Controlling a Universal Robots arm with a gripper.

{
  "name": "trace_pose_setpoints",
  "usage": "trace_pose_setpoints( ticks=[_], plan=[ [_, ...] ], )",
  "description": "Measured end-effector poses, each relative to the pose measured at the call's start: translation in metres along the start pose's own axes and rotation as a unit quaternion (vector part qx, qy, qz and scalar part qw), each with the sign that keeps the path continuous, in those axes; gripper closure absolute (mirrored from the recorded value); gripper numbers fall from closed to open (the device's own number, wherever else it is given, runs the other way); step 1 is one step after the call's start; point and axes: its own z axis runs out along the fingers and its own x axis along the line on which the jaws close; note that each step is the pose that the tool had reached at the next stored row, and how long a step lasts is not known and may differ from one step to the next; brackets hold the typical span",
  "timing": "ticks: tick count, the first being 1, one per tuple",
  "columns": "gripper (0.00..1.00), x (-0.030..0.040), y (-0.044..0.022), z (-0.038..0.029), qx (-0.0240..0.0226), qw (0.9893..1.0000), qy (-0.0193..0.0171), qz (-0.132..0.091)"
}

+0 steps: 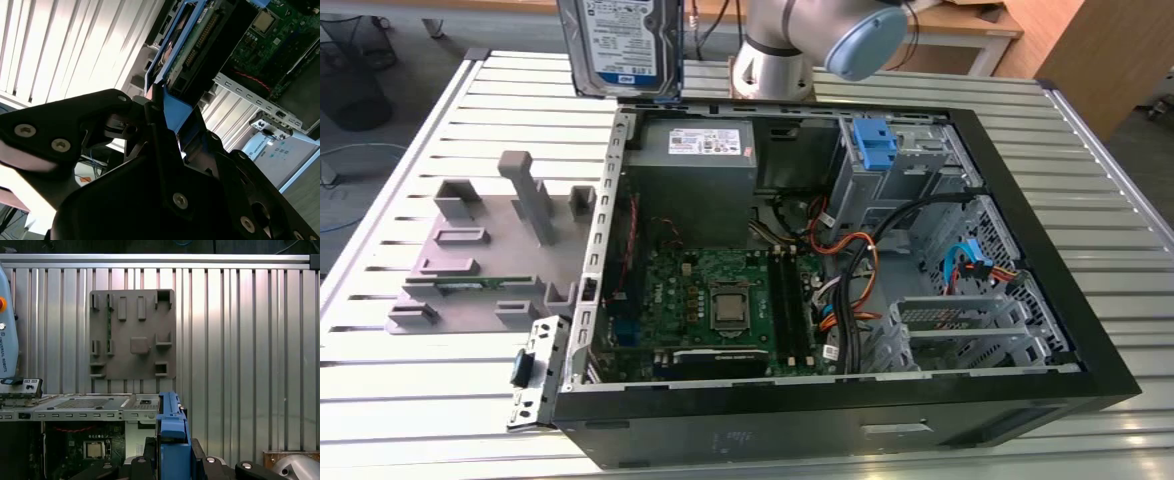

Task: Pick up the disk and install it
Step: 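Pick up the disk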

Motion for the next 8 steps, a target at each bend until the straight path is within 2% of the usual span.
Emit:
trace_pose_setpoints(
  ticks=[8],
  plan=[
    [0.64,-0.0002,-0.0209,0.0001,-0.0001,1.0000,0.0000,0.000]
  ],
)
